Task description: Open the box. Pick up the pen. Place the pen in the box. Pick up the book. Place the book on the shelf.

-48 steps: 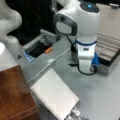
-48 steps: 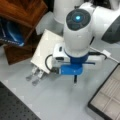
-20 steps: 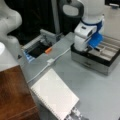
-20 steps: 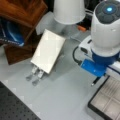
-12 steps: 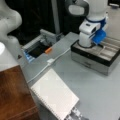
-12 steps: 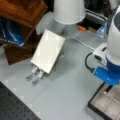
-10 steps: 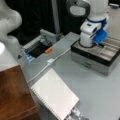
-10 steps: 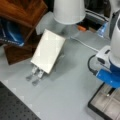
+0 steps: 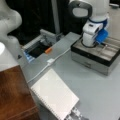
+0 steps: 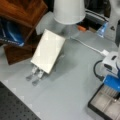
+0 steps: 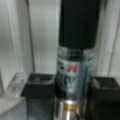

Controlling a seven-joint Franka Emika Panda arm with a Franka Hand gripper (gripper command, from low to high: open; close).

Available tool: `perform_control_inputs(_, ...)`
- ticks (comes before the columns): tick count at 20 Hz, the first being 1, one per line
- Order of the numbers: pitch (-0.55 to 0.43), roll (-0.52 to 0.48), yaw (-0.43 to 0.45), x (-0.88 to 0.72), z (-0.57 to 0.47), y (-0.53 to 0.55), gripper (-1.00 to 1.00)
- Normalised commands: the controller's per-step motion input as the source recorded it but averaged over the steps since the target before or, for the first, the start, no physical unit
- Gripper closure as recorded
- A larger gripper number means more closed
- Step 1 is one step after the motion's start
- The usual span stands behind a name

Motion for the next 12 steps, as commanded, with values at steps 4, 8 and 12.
perform_control_inputs(4, 0.003, -0.183, 0.193, 0.18, -0.02, 0.18, 1.00)
perform_control_inputs(8, -0.017, -0.202, 0.185, 0.19, -0.02, 0.12, 1.00)
perform_control_inputs(12, -0.020, -0.198, 0.183, 0.18, 0.01, 0.08, 1.00)
